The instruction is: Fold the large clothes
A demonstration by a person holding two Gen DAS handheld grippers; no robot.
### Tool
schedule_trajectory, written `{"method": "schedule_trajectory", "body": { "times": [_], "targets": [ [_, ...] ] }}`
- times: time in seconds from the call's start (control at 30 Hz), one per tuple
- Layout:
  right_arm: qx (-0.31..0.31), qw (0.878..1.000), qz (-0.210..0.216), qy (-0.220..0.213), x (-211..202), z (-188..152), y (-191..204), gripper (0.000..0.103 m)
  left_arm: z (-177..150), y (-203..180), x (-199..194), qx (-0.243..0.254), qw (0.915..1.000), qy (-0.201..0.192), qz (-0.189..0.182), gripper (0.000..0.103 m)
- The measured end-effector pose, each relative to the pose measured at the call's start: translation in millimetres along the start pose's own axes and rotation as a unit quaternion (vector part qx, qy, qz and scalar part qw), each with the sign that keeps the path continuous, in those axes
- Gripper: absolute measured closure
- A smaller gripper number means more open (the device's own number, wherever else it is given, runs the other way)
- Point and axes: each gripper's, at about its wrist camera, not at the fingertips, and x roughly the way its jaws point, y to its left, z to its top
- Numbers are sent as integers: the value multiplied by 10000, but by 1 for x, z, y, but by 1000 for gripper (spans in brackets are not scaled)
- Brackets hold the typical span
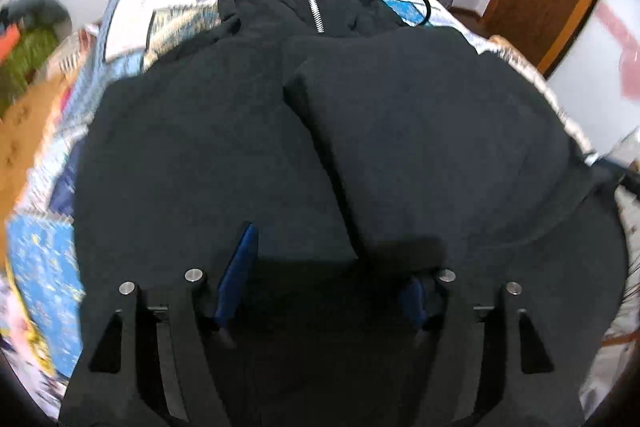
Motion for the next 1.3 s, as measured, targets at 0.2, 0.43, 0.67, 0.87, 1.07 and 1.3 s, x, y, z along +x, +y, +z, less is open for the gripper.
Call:
{"method": "schedule_trajectory", "body": {
  "times": [0.2, 0.43, 0.67, 0.87, 1.07, 1.3],
  "targets": [
    [-147, 9993, 189, -271, -16, 14, 14, 46, 12, -39, -11, 955, 9933, -292, 574, 31],
    [-254, 9983, 413, -323, -8, 23, 31, 46, 31, -80, -5, 1558, 9859, -418, 441, 31],
    [-319, 9985, 433, 116, 26, 8, 32, 46, 53, -108, 18, 1744, 9834, -314, 387, 31],
    [-333, 9982, 484, 103, 23, 8, 30, 45, 69, -107, 23, 1563, 9867, -392, 227, 50],
    [-363, 9982, 481, 74, 24, 7, 30, 45, 77, -78, -5, 1089, 9915, -704, -74, 81],
    [-400, 9984, 404, 74, 25, 6, 32, 43, 71, -16, -54, 234, 9928, -1147, -258, 86]
  ]
}}
